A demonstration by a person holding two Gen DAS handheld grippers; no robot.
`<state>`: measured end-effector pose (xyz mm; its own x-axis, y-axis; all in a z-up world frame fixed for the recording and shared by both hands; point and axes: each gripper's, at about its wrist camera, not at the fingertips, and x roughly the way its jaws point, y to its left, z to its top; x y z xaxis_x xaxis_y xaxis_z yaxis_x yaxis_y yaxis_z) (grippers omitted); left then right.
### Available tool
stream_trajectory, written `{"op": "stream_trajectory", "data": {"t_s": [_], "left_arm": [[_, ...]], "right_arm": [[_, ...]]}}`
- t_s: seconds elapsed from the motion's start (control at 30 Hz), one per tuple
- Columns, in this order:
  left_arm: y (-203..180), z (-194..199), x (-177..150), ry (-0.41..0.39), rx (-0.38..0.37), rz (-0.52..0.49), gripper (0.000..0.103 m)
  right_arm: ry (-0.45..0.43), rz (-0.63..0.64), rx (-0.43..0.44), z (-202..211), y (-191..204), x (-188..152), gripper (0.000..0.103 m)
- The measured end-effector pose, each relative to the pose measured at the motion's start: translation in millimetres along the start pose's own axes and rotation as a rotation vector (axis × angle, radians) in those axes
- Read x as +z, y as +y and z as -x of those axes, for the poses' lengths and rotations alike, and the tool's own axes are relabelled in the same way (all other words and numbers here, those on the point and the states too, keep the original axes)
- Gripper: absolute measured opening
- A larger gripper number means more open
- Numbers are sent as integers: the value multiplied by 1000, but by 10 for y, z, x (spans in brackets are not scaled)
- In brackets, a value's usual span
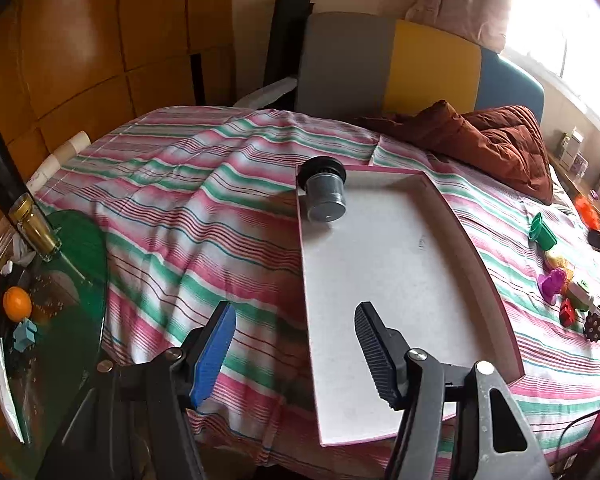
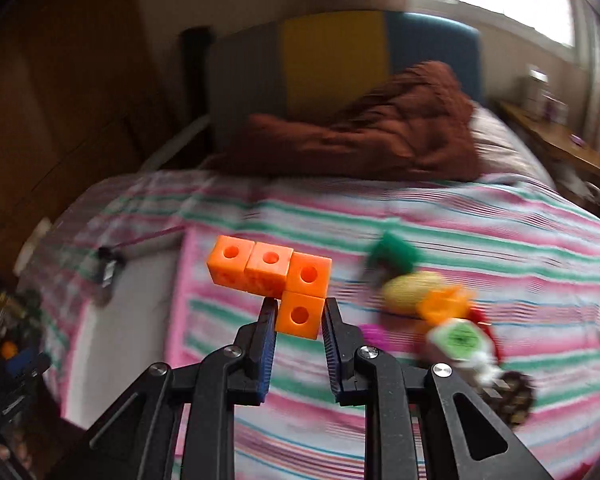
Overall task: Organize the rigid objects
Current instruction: 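Carry the orange cubes to the tray and open the right gripper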
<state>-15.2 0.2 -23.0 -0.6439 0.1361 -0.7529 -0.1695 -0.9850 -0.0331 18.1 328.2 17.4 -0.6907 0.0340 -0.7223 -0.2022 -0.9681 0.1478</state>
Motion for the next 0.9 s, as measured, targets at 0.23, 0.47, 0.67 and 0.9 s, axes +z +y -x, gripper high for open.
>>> {"op": "stream_trajectory", "data": {"t_s": [0.23,0.47,0.67,0.9], "left_arm": [[156,-8,6,2,13,32,63],[405,-34,-11,6,53,79,63],[510,-70,-28,17,66,104,63],[455,-20,-2,-1,57,87,63]], "right_arm": [[177,182,187,-697,1225,-151,22],[308,230,196,-1389,1986,-361,23],[304,219,202,-1659,2225,-332,26],[225,254,229,-1245,2091,-291,40]]}}
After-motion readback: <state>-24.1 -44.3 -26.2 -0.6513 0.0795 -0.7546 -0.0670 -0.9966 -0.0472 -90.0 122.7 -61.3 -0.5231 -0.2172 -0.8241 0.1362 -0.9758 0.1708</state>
